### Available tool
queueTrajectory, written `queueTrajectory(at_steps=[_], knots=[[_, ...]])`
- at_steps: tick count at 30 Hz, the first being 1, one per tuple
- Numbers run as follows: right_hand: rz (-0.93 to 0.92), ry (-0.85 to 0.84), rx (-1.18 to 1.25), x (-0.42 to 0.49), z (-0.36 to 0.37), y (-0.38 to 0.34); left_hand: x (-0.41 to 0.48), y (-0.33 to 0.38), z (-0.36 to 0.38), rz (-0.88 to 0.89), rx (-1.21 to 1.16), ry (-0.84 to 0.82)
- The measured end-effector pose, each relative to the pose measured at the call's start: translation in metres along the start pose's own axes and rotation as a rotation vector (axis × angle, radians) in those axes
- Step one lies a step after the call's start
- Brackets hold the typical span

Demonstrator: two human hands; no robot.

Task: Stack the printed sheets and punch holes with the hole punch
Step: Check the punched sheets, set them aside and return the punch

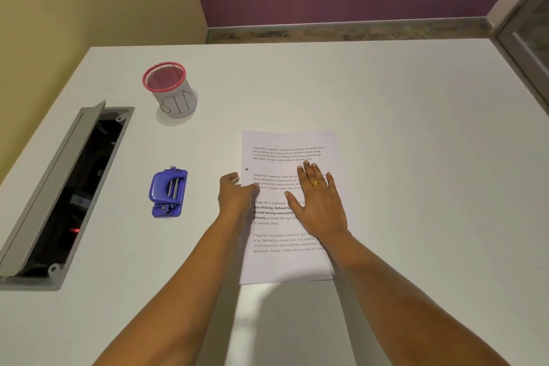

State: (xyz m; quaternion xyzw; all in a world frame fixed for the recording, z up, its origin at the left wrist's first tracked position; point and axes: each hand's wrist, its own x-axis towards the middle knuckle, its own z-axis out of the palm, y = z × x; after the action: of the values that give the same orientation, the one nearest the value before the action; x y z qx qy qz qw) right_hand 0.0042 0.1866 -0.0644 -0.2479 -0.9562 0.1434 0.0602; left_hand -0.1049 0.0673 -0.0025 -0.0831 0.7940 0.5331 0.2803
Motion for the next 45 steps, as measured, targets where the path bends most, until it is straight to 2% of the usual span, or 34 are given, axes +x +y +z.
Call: queueTrajectory(at_steps=[5,8,10,13,17,19,22,28,33,37,45], knots=[[-0.007,-0.018,0.031,0.001,-0.003,0.0,-0.001,-0.005,-0.006,0.061,0.055,-0.049],[0.016,-0.038,0.202,0.003,-0.01,0.001,-0.005,-0.005,-0.007,0.11,0.035,-0.043],[0.117,0.026,0.366,-0.001,-0.019,0.004,-0.01,-0.003,-0.008,0.162,0.022,-0.041],[0.382,0.141,0.554,-0.011,-0.035,0.014,-0.019,0.001,-0.011,0.252,0.006,-0.063],[0.641,0.16,0.876,-0.027,-0.061,0.023,-0.035,0.009,-0.02,0.353,-0.065,-0.151],[0.682,0.172,0.983,-0.035,-0.074,0.021,-0.045,0.013,-0.025,0.393,-0.104,-0.167],[0.648,0.227,1.122,-0.046,-0.091,0.014,-0.062,0.018,-0.031,0.451,-0.151,-0.172],[0.45,0.431,1.08,-0.061,-0.134,-0.007,-0.099,0.034,-0.047,0.583,-0.293,-0.152],[0.281,0.561,1.11,-0.081,-0.158,-0.019,-0.118,0.038,-0.061,0.672,-0.389,-0.199],[0.282,0.534,1.078,-0.106,-0.143,-0.019,-0.117,0.016,-0.065,0.652,-0.32,-0.233],[0.476,0.341,0.867,-0.135,-0.1,-0.003,-0.095,-0.036,-0.067,0.456,-0.084,-0.176]])
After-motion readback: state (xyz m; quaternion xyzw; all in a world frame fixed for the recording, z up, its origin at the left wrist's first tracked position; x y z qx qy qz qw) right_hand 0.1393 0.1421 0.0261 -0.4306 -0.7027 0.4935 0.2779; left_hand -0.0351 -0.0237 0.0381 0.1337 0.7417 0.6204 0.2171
